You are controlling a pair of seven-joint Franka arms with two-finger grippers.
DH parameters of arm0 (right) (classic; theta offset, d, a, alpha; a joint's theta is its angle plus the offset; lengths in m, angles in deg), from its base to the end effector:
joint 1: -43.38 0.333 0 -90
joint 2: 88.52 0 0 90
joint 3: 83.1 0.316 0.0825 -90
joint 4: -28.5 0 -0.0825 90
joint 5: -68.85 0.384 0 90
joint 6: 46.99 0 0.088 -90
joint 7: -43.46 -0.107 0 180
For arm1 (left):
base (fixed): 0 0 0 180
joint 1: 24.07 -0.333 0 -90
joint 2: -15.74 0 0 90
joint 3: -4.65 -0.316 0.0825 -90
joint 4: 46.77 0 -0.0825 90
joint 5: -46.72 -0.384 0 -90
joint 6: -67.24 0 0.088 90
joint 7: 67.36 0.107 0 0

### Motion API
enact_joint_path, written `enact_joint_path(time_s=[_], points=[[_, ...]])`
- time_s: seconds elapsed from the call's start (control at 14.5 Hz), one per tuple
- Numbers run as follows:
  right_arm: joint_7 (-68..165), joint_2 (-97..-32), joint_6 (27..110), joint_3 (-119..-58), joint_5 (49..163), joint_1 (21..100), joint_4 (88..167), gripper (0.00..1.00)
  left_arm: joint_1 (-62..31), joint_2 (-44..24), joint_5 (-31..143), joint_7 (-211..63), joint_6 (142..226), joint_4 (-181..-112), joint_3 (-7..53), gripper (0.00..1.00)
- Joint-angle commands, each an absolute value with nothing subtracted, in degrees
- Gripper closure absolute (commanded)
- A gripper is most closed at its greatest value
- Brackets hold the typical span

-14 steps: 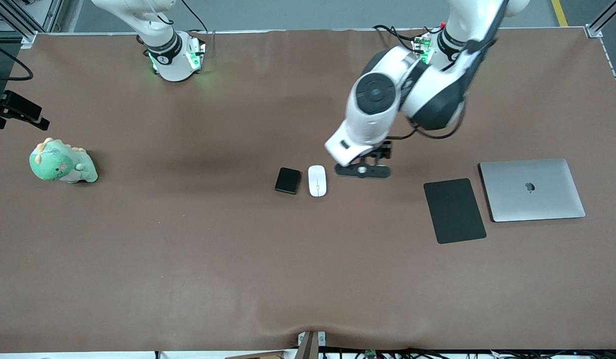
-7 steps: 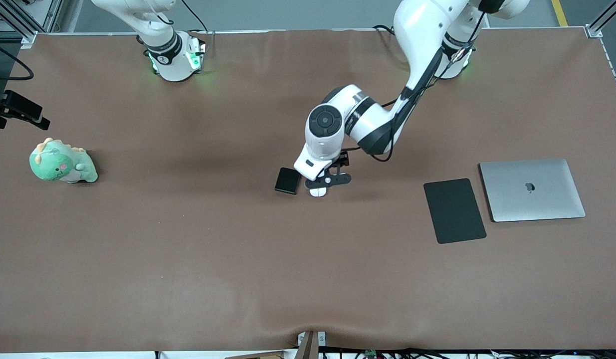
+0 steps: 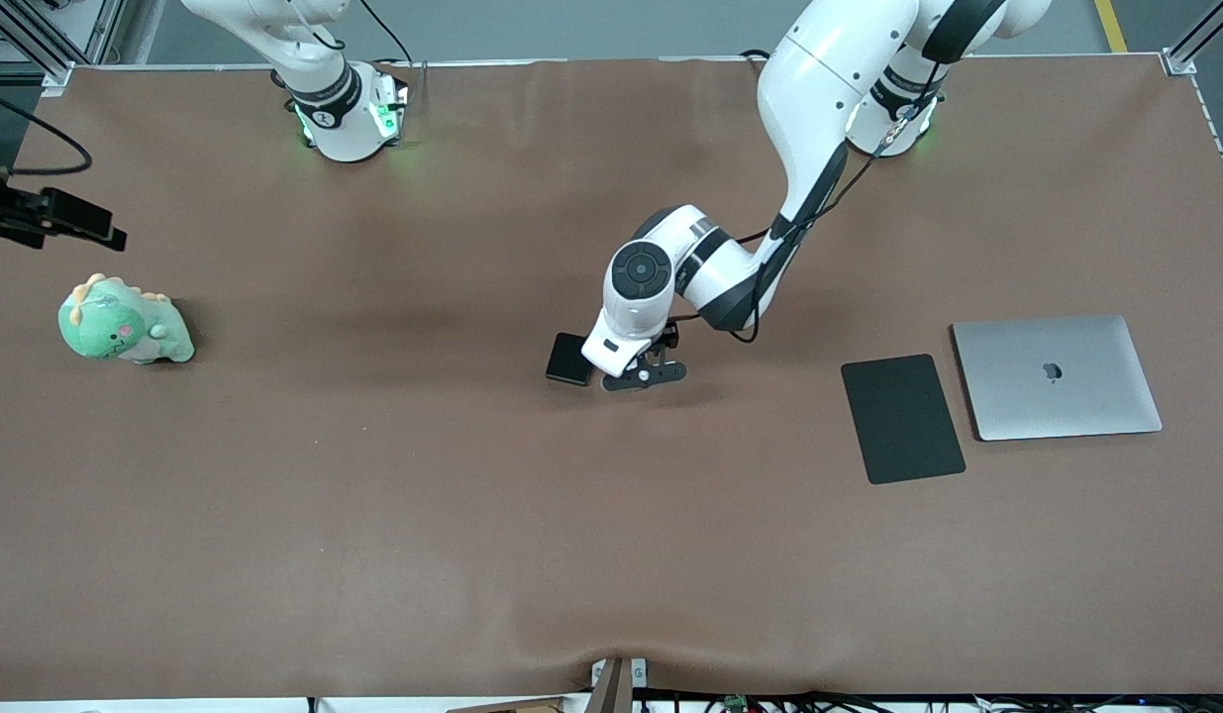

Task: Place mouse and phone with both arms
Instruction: 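Lower the left gripper over the white mouse and grasp it, then carry the mouse to the pad while the right gripper reaches out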

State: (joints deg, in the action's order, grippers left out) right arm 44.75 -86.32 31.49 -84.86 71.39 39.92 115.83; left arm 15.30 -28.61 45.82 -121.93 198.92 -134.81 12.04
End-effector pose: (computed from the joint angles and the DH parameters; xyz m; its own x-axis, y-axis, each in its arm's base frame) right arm 0.5420 -0.0437 0.6095 0.9800 -0.0583 -0.1904 -0.0685 -0.9965 -0.0474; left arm 0.4941 -0.5050 0.1987 0.9848 0.1595 -0.0680 0.1624 -0.9859 0.0394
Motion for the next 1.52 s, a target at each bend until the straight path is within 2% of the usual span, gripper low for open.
enact_joint_path(time_s=[0.0,0.28,0.35,0.41,0.48,0.62,0.69,1.04,1.24,1.45], points=[[45.5,-84.7,29.4,-84.4,71.0,39.3,114.8,0.0,16.2,-30.8,45.5,-123.8,201.9,-133.7,11.5,0.09],[45.2,-81.9,28.2,-84.5,71.0,38.6,116.8,0.0,16.4,-32.0,44.6,-123.7,202.3,-133.9,11.3,0.1],[44.9,-81.2,28.9,-84.4,71.1,38.9,117.3,0.0,16.4,-32.1,44.5,-123.6,202.3,-133.8,11.3,0.17],[44.8,-80.4,29.0,-84.3,71.4,39.1,117.4,0.0,16.4,-32.4,44.5,-123.4,202.3,-133.8,11.3,0.28],[44.7,-79.9,29.1,-84.3,72.0,39.4,117.4,0.0,16.3,-32.5,44.5,-123.4,202.3,-133.8,11.3,0.43],[44.2,-79.5,30.2,-84.3,72.0,42.0,117.4,0.0,16.3,-31.9,44.4,-123.0,201.5,-133.9,11.3,0.81],[42.9,-79.4,30.7,-84.2,72.1,43.2,117.4,0.0,16.2,-31.3,44.4,-123.2,201.2,-134.0,11.2,0.92],[34.4,-76.1,35.3,-84.2,73.1,51.8,117.2,0.0,10.3,-21.3,44.0,-121.5,189.4,-136.2,10.5,0.95],[28.9,-73.7,39.0,-84.2,74.7,55.9,117.0,0.0,0.2,-14.7,44.0,-112.3,187.0,-139.5,10.8,0.94],[24.1,-71.2,42.9,-84.2,76.2,58.9,117.0,0.0,-10.5,-13.3,43.9,-100.5,186.9,-141.4,10.9,0.94]])
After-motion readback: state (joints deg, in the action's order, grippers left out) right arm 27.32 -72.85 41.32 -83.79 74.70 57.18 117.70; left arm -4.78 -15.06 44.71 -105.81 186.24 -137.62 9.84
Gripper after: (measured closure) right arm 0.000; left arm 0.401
